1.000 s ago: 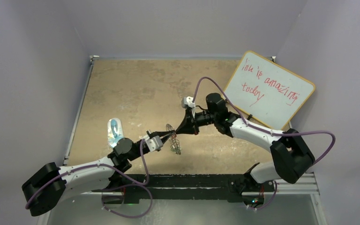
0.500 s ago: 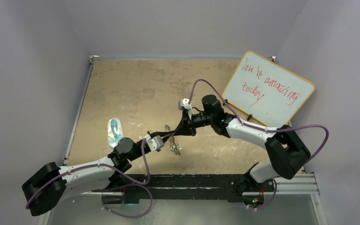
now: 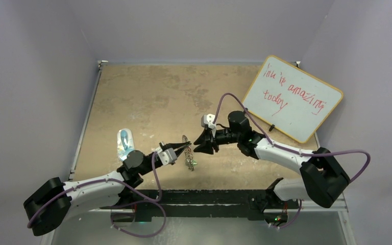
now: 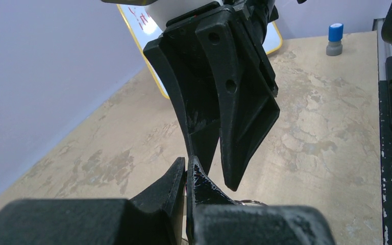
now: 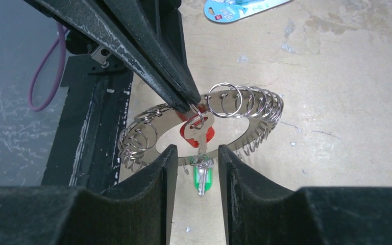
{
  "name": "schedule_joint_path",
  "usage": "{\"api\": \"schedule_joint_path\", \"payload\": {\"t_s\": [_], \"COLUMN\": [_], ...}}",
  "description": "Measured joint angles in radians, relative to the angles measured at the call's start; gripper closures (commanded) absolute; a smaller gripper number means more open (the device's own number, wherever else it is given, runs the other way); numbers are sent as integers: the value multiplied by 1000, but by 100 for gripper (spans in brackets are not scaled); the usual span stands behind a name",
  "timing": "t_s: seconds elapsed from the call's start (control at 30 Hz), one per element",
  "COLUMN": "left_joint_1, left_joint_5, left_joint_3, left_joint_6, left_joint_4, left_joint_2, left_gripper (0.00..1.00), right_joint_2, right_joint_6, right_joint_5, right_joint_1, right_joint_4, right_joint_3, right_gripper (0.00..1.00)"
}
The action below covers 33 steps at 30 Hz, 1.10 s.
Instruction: Put the keys on the keyring
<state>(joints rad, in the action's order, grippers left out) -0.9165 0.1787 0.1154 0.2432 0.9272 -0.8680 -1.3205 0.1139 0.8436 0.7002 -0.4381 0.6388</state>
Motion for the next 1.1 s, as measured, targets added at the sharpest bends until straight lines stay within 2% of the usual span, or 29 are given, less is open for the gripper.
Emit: {"api": "schedule_joint_path", "payload": {"t_s": [0.33, 0.63, 1.03, 1.1], "left_joint_1": [0, 0, 0, 0], "left_joint_5": [1, 5, 13, 14], "left_joint_3": [0, 0, 0, 0], "left_joint_6": [0, 0, -1, -2], "left_joint_4": [0, 1, 24, 28], "left_joint_2": [11, 14, 14, 14], "left_gripper": [100, 100, 100, 100], "right_joint_2": [2, -8, -73, -80], "right_joint_6": [-18, -69, -145, -157], "right_joint_5": [5, 24, 69, 72], "right_joint_1": [0, 0, 0, 0], "right_joint_4": [-154, -282, -437, -463], "right_joint_3": [-21, -42, -66, -73], "right_gripper": [61, 70, 71, 74]}}
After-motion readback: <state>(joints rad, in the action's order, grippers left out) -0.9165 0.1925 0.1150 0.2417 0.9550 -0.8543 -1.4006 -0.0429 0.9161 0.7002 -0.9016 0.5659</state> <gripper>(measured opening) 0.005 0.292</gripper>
